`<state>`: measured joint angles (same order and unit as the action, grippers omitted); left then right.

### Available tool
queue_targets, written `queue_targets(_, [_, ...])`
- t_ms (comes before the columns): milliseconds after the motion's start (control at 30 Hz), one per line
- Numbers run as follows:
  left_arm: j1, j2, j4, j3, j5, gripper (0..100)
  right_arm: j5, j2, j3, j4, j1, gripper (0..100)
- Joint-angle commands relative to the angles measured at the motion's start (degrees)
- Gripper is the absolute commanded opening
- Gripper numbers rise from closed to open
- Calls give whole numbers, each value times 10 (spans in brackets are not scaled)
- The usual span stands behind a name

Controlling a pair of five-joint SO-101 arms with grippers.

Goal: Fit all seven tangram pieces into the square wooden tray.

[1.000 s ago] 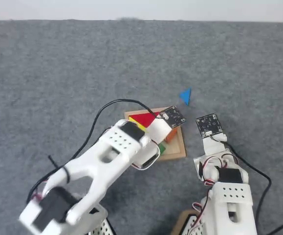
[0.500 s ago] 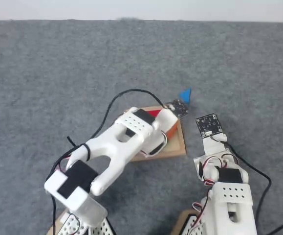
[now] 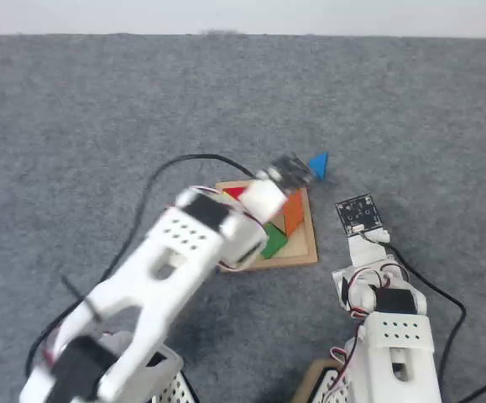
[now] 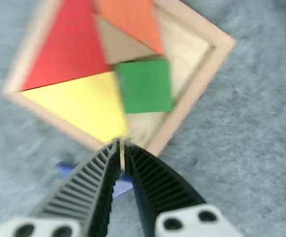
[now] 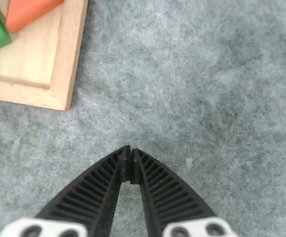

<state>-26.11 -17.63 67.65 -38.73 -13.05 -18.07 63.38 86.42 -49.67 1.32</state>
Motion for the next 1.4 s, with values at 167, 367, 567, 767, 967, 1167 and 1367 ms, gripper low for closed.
queue_targets(167, [206,-91,46,-14,-19,78,-7,12,-4,5,4,9])
queue_targets(367, [218,-38,15,-62,2,179,-7,12,-4,4,2,9])
queue_targets(567, [232,-11,-78,-65,141,179,-53,7,-26,-32,0,10])
queue_targets(767, [375,-6,-155,-65,158,180,-40,-29,-203,-109,-6,10])
queue_targets(967, [427,-9,-241,-122,158,180,44,-266,-474,-146,-2,10])
queue_targets(1167, [430,-7,-274,-139,158,180,115,-539,-719,-172,73,10])
queue_targets(1367, [431,-6,-273,-143,158,180,178,-742,-898,-196,115,71])
